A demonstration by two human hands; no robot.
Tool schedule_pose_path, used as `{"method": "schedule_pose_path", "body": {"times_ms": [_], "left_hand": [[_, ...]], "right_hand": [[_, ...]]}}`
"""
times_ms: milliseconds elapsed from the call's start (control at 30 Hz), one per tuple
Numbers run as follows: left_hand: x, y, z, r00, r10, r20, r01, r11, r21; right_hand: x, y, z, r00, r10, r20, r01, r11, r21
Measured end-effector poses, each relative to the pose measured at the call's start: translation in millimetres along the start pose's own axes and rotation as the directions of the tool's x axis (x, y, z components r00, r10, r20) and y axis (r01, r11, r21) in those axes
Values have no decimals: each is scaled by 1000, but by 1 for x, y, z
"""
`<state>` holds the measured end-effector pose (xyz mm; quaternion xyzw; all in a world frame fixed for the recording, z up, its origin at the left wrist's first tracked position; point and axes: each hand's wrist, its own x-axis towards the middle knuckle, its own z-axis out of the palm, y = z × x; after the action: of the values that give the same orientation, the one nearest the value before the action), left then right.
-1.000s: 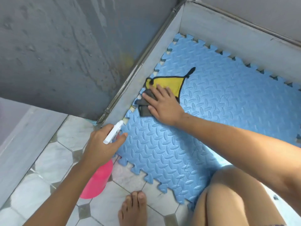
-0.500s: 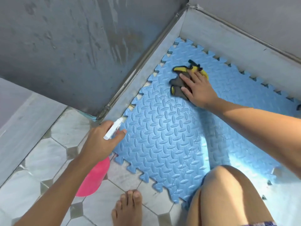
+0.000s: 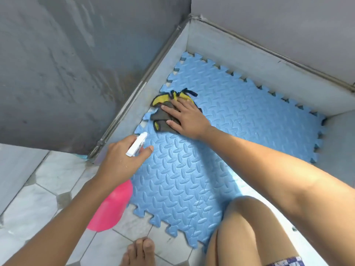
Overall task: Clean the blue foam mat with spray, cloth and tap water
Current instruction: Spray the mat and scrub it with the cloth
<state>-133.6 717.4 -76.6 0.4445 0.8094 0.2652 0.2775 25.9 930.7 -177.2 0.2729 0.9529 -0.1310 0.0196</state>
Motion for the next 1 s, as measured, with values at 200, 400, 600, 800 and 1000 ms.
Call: {"method": "schedule_pose_path", "body": {"times_ms": [200,400,600,800,1000], "left_hand": [[61,59,25,998,67,3,-67,998,21],[139,115,51,991,113,76,-119,990,82],[154,137,47,999,34,2,-34,993,117],[139,116,37,998,-31,-48,35,996,84],[120,106,24,993,-3,-117,7,1000,28]], "right_hand": [[-62,97,-18,841,532,-94,-519,844,134],[-176,179,-19,586,804,-105,-793,595,132],[-216,200,-20,513,848,-132,-840,527,126],[-140,181,-22,459,873,-166,-848,486,210],[-59,84,-15,720,674,-167,-654,739,164]]}}
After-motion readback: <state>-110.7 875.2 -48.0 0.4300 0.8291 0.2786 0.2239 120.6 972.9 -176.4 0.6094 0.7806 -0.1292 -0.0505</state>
